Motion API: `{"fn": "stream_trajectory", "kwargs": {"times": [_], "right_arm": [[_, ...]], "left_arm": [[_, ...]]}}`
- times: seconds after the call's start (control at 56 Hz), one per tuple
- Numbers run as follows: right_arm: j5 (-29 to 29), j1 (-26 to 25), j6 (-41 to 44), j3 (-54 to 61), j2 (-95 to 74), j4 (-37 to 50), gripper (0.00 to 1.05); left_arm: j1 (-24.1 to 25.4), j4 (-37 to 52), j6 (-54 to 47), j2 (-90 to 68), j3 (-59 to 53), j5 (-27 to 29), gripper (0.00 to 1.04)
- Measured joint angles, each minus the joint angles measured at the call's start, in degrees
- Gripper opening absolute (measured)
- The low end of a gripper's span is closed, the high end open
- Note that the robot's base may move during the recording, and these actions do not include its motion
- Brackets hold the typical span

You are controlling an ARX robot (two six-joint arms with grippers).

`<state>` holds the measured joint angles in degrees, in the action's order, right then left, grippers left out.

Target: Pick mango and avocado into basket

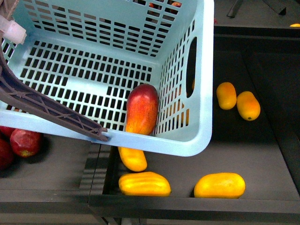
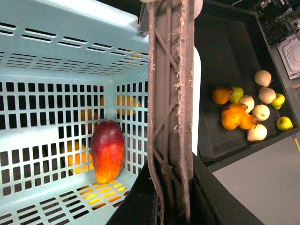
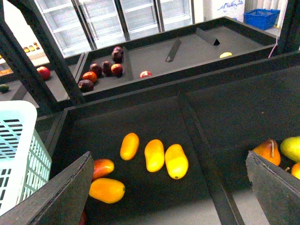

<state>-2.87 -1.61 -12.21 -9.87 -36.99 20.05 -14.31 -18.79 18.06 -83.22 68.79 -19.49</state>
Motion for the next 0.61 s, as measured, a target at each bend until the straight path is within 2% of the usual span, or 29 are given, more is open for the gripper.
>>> {"fn": "stream_trajectory", "kwargs": {"times": [0.25,0.339,0.41,0.464,0.5,0.607], "right_arm": [[0.22,-0.02,-0.11,0.0,0.2,0.02,0.97],[2.51,1.07,5.7,2.78,0.63,7.72,0.82],[2.99,1.49,8.5,3.8,2.01,8.28,0.72],[2.91,1.51,9.94,4.66,3.5,7.87,0.61],[2.82,1.51,10.75,5.35,5.07,6.93,0.5],[2.84,1.53,11.43,6.32,7.93,5.11,0.31]], "left_arm": [[0.0,0.0,0.0,0.0,0.0,0.0,0.11],[0.0,0.0,-0.04,0.0,0.0,0.02,0.11],[0.0,0.0,-0.02,0.0,0.0,0.02,0.11],[0.0,0.0,0.0,0.0,0.0,-0.02,0.11],[0.0,0.0,0.0,0.0,0.0,-0.07,0.11],[0.0,0.0,0.0,0.0,0.0,-0.02,0.11]]}}
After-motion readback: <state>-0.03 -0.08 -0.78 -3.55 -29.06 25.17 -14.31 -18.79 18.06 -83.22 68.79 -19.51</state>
